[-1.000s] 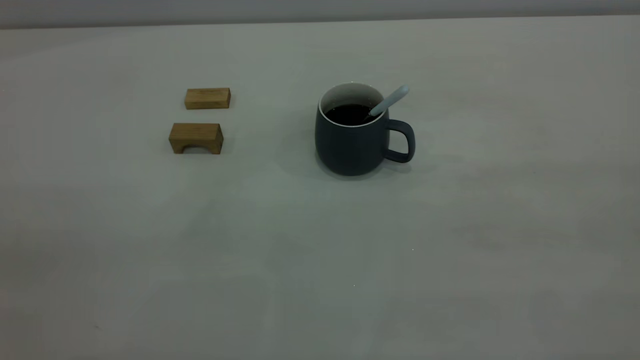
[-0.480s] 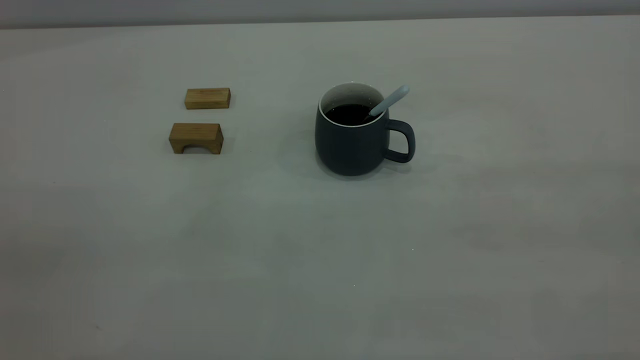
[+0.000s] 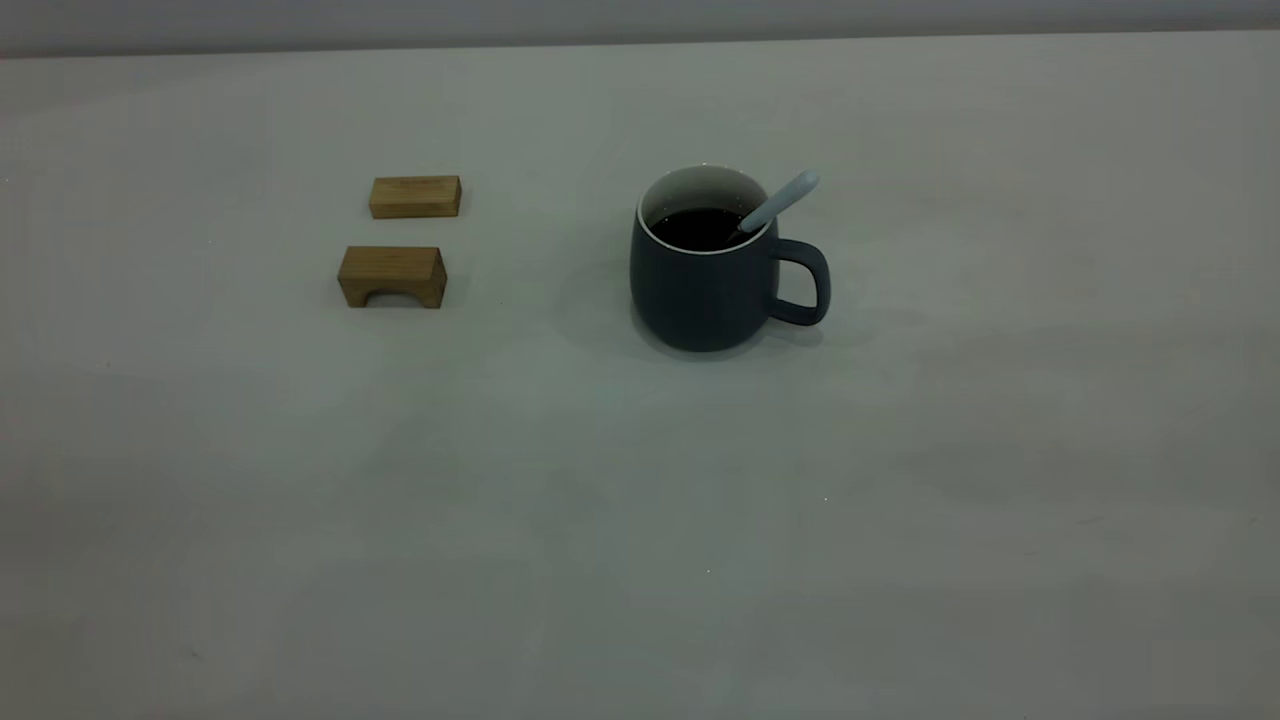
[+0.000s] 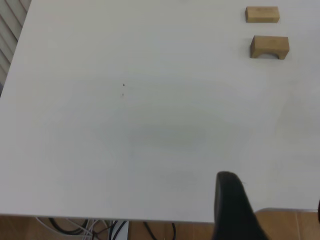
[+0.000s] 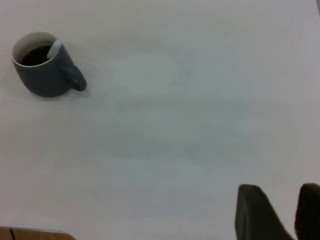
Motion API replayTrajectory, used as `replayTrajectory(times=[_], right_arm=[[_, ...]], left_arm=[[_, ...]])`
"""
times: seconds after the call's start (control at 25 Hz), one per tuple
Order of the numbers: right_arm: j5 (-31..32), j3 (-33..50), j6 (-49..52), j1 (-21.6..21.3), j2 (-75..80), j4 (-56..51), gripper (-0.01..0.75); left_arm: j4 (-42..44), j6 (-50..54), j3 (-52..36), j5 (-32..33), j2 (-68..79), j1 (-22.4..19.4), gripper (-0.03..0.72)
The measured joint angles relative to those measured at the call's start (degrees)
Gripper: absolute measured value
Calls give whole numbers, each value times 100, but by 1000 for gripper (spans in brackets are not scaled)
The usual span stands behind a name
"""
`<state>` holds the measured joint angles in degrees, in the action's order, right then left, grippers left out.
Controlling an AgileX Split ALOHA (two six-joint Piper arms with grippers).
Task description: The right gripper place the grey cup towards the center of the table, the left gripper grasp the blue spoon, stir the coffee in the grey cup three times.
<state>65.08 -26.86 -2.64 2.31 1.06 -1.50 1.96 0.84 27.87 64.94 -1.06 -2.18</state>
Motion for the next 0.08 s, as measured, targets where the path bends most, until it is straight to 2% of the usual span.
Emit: replayTrajectory(times=[0.08], right_arm=[[0, 0, 0, 0, 0, 0, 238]], left_arm=[[0, 0, 0, 0, 0, 0, 478]])
